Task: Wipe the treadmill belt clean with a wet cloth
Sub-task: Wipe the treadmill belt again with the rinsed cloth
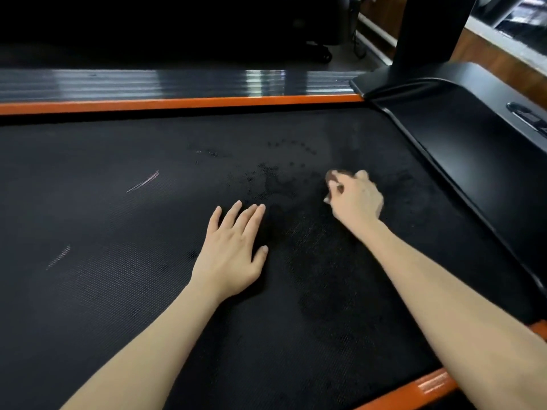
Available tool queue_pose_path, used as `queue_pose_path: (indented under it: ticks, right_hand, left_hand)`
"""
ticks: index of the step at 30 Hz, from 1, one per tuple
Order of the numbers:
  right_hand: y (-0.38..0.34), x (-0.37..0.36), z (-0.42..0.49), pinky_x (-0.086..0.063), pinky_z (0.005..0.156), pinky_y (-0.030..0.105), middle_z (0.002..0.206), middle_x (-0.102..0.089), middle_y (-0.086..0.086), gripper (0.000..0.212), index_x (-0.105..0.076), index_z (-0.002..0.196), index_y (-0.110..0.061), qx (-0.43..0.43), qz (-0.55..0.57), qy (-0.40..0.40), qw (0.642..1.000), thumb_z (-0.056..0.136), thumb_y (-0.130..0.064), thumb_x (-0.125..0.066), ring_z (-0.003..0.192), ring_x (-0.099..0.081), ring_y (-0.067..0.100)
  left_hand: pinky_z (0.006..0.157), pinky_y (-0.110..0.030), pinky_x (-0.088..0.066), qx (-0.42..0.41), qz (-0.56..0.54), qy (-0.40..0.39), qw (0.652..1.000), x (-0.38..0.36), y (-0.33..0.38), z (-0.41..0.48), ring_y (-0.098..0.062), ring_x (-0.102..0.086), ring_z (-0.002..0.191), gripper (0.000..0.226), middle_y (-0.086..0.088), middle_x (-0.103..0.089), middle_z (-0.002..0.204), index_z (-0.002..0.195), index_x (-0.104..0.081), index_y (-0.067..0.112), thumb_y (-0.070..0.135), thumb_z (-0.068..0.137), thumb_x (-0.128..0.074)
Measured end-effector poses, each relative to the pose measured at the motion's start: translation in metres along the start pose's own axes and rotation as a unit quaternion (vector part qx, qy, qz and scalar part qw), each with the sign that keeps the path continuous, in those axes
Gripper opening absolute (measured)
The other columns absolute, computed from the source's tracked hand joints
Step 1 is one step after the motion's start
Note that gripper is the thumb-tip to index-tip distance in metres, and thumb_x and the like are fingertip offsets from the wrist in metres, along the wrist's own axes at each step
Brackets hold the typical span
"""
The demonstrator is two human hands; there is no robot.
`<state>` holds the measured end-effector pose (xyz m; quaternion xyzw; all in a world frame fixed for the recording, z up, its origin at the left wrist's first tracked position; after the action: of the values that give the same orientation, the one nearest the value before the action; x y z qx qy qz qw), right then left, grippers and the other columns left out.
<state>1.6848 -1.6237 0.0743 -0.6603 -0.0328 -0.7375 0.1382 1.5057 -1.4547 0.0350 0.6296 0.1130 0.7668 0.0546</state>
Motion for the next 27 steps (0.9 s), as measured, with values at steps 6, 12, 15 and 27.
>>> queue_pose_path:
  ticks: [6, 12, 15, 27]
  right_hand:
    - [-0.025, -0.003, -0.105, -0.043, 0.049, 0.030, 0.077, -0.051, 0.002, 0.038, -0.068, 0.114, -0.030, 0.349, 0.107, -0.021, 0.931, 0.085, -0.041, -0.045, 0.058, -0.052, 0.021]
    - [0.016, -0.013, -0.011, -0.045, 0.073, 0.035, 0.101, -0.055, 0.007, 0.032, -0.062, 0.123, -0.028, 0.086, 0.013, 0.042, 0.995, 0.098, -0.037, -0.044, 0.087, -0.057, 0.028]
    - [0.015, -0.020, -0.016, -0.042, 0.069, 0.037, 0.095, -0.056, 0.011, 0.031, -0.066, 0.117, -0.018, 0.099, 0.018, 0.085, 0.991, 0.096, -0.034, -0.050, 0.081, -0.056, 0.032]
    - [0.030, -0.020, 0.030, -0.041, 0.075, 0.037, 0.101, -0.056, 0.010, 0.036, -0.065, 0.119, -0.020, 0.078, 0.010, 0.099, 0.992, 0.099, -0.039, -0.041, 0.090, -0.056, 0.032]
  left_hand:
    - [0.114, -0.051, -0.020, -0.002, -0.010, -0.005, 1.000, -0.001, -0.002, -0.003, -0.029, -0.031, 0.139, 0.075, -0.007, -0.048, 0.140, 0.147, -0.027, 0.006, 0.044, 0.083, -0.034]
    - [0.116, -0.048, -0.016, 0.001, -0.041, 0.001, 0.999, 0.001, -0.005, -0.002, -0.026, -0.030, 0.140, 0.073, -0.002, -0.046, 0.142, 0.147, -0.030, 0.012, 0.047, 0.082, -0.033]
    - [0.114, -0.048, -0.020, 0.015, -0.059, 0.027, 0.998, 0.010, -0.011, 0.012, -0.027, -0.038, 0.135, 0.068, -0.004, -0.052, 0.137, 0.140, -0.043, 0.015, 0.044, 0.080, -0.033]
    - [0.118, -0.043, 0.000, 0.018, 0.069, -0.038, 0.997, 0.003, -0.060, 0.079, -0.021, -0.009, 0.146, 0.077, -0.001, -0.021, 0.157, 0.149, -0.025, 0.027, 0.057, 0.083, 0.003]
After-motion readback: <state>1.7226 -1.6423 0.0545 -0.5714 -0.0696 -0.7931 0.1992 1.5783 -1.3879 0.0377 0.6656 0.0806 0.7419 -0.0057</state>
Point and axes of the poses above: each hand's wrist, its own z-axis towards the middle knuckle, its own x-axis out of the back of the hand, y = z × x, the point moved 1 cm from there along z, towards the middle knuckle
